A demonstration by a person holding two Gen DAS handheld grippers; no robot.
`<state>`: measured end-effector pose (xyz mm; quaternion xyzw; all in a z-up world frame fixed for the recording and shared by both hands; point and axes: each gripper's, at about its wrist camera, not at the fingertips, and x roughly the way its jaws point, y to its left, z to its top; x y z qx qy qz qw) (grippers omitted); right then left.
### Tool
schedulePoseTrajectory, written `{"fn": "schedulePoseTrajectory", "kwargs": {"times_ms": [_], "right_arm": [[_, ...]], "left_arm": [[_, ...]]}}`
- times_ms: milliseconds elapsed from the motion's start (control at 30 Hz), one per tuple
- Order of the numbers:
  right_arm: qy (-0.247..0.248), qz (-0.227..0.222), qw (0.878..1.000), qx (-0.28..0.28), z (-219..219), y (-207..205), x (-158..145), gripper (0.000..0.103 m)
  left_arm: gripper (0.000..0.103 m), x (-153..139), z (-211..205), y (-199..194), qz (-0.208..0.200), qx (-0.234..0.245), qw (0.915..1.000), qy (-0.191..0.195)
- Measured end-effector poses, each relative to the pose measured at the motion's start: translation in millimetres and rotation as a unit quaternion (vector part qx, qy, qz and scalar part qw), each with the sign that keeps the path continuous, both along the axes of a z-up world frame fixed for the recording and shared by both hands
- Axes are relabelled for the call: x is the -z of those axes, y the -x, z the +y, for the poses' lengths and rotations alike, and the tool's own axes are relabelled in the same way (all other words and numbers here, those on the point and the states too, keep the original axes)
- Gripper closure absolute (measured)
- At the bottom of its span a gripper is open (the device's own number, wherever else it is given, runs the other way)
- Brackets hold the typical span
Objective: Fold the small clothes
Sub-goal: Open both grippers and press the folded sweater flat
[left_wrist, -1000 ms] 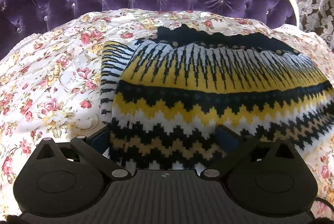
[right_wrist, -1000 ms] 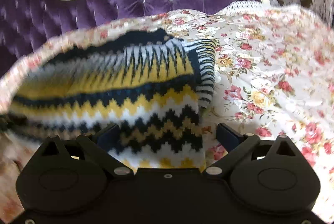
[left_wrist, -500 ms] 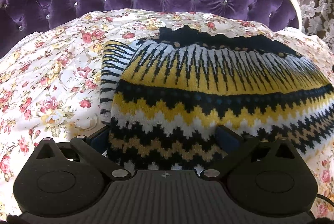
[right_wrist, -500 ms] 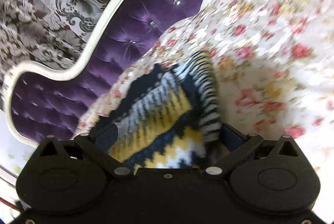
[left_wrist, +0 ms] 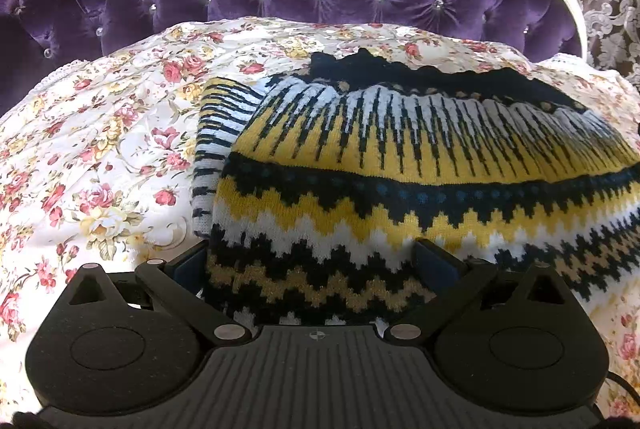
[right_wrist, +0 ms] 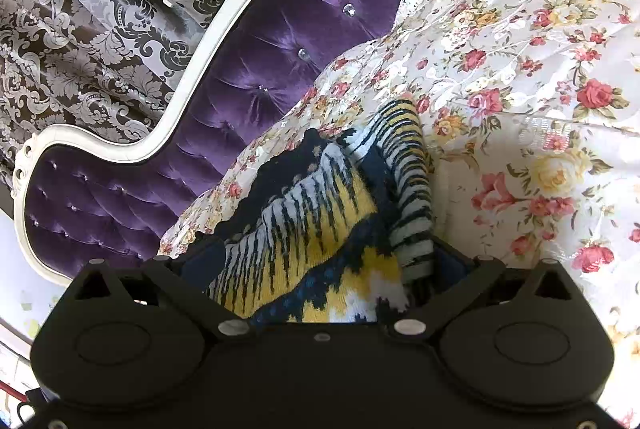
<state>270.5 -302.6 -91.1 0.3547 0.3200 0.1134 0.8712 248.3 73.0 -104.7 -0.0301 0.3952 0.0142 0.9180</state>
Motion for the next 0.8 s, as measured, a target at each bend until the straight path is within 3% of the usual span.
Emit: {"fn": "schedulePoseTrajectory", "kwargs": {"times_ms": [800], "right_arm": [[0.034, 0.014, 0.999, -0.025, 3.2, 0.7, -4.0, 0.000]], "left_arm": [[0.000, -2.9, 1.4, -0.2, 0.015, -0.007, 0.9999, 0.001]]}}
